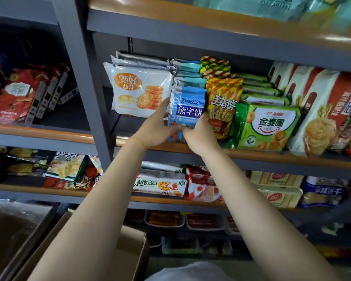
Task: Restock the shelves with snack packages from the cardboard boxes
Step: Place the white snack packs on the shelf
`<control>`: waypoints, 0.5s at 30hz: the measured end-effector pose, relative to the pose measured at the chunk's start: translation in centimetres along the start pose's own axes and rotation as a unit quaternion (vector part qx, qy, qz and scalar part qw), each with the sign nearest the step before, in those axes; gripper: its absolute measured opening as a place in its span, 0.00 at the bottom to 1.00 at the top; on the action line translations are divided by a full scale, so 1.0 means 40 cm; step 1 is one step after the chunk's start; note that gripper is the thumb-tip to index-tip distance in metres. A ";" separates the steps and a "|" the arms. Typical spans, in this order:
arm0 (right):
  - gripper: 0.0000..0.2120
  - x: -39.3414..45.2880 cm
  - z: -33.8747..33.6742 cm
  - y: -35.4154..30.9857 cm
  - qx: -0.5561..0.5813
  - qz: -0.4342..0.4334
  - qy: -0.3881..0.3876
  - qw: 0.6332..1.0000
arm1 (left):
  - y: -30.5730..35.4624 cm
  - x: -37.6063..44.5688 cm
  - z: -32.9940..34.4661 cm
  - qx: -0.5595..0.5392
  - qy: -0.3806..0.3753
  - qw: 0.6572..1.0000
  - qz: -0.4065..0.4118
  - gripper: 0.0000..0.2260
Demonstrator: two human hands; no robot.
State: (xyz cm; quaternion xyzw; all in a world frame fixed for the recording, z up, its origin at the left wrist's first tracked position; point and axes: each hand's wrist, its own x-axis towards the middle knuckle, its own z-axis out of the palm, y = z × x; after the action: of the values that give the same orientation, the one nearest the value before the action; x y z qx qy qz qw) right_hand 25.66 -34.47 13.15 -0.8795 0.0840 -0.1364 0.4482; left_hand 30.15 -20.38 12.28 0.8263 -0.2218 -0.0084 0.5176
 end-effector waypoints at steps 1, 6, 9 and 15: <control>0.21 0.004 -0.003 -0.004 0.021 0.003 -0.005 1.000 | 0.001 0.000 -0.001 0.000 -0.003 1.000 0.001 0.37; 0.18 -0.001 -0.019 0.016 0.039 -0.032 -0.003 0.999 | -0.009 0.000 -0.003 0.015 -0.010 1.000 0.011 0.38; 0.19 0.001 -0.023 0.029 0.032 -0.054 -0.004 0.998 | -0.010 0.004 0.003 0.023 0.008 1.000 0.010 0.38; 0.37 -0.004 -0.011 0.030 -0.063 -0.112 0.066 0.990 | -0.005 0.017 0.010 0.029 0.033 0.999 -0.007 0.38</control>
State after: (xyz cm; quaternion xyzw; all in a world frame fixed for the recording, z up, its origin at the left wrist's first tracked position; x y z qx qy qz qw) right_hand 25.33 -35.45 12.40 -0.8989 0.0226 -0.2378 0.3674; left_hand 30.74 -20.90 12.08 0.8425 -0.1992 0.0214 0.5001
